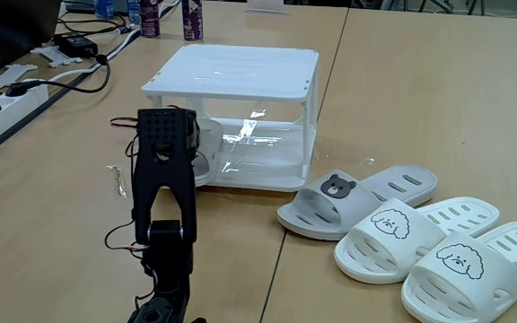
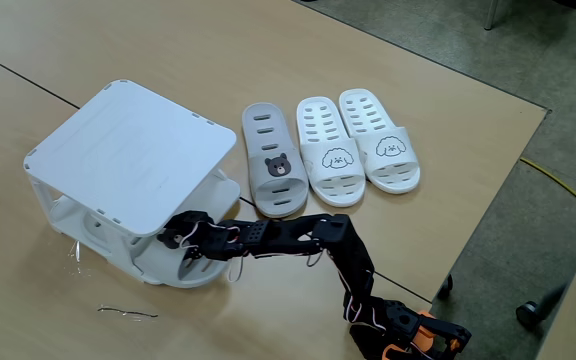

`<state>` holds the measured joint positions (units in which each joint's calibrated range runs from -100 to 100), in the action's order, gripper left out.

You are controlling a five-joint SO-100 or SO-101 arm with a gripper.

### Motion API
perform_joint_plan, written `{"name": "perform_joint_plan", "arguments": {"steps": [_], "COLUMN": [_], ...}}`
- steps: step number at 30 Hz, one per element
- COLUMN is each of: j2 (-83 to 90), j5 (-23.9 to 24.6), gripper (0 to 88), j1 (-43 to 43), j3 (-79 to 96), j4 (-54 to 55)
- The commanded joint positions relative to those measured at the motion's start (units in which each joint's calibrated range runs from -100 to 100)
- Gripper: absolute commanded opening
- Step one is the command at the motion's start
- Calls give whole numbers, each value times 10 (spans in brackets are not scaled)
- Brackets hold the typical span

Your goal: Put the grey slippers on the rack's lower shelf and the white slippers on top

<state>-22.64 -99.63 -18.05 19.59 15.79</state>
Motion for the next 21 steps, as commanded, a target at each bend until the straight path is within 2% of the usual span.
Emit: {"name": "perform_joint_plan", "arguments": {"steps": [1,6,16,21], "j2": [83,48,-240,-180], "j5": [-4,-4,-4,-4], "gripper": [363,363,369,371], "j1": [-10,-8,1,11], "j3": [65,25,-394,-310], "j4": [15,41,34,6]}}
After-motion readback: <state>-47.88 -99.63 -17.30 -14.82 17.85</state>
